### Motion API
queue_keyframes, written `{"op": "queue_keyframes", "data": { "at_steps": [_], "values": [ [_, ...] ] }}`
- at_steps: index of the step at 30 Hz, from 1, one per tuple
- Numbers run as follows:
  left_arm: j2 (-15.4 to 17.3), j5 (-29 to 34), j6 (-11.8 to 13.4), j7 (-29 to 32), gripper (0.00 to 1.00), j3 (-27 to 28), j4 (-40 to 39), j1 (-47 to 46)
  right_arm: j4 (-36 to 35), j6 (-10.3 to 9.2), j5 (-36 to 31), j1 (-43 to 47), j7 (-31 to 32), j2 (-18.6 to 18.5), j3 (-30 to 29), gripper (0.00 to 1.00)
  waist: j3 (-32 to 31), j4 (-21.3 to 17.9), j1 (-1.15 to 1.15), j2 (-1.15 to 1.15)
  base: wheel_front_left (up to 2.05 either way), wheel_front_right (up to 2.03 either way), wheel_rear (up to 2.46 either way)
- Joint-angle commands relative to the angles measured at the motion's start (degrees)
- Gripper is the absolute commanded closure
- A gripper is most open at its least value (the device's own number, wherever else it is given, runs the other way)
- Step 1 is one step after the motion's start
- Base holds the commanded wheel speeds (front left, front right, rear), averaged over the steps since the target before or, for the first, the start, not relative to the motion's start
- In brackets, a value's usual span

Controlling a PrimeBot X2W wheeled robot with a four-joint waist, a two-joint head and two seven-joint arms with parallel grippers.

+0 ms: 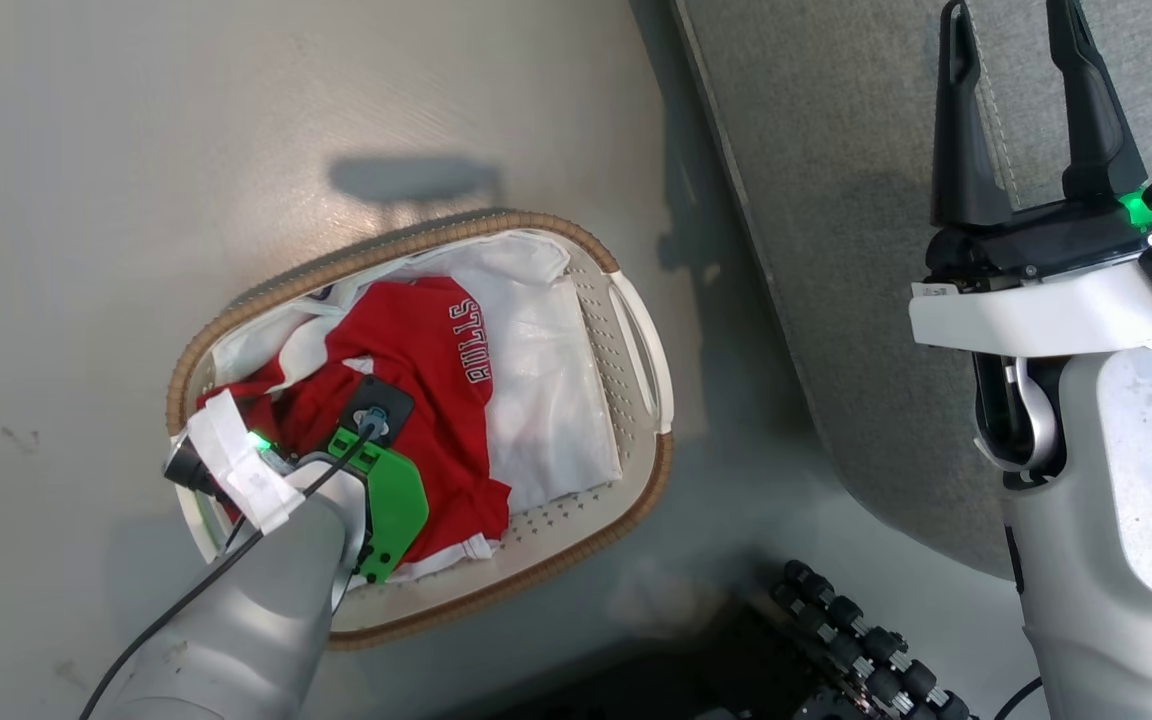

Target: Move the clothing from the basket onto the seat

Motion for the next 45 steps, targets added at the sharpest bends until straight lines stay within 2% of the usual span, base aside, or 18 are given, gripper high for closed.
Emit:
{"op": "queue_keyframes", "data": {
  "at_steps": [1,9,17,27,37,45],
  "values": [
    [-0.2,-0.2,-0.5,-1.1,1.00,0.0,-0.2,1.0,0.5,-0.08,-0.5,1.0,-0.1,-0.1,-0.2,0.00,-1.9,1.2,0.00,0.00,0.00,0.00,0.00],
    [-1.1,-2.6,-3.5,-7.3,1.00,-0.2,-3.5,4.6,3.1,-0.08,-4.0,4.3,-0.1,-0.2,-1.0,0.00,-10.2,4.9,0.00,0.00,0.00,0.00,0.00],
    [-1.4,-3.4,-5.0,-9.6,1.00,-1.1,-11.2,8.5,7.0,-0.08,-7.9,10.4,-0.1,-0.2,-2.5,0.00,-21.8,9.3,0.00,0.00,0.00,0.00,0.00],
    [2.4,-3.1,-6.0,-9.6,1.00,-0.9,-25.9,12.0,11.1,-0.08,-10.0,19.3,-0.1,-0.2,-2.5,0.00,-35.9,12.7,0.00,0.00,0.00,0.00,0.00],
    [5.2,-5.2,-6.4,-9.2,1.00,1.9,-34.1,7.2,13.1,-0.08,-11.1,23.1,-0.1,-0.2,-0.2,0.00,-42.9,13.6,0.00,0.00,0.00,0.00,0.00],
    [7.3,-5.1,-6.5,-6.6,1.00,2.7,-38.5,-0.6,13.7,-0.08,-11.5,23.6,-0.1,-0.2,1.0,0.00,-44.8,13.8,0.00,0.00,0.00,0.00,0.00]
  ]
}}
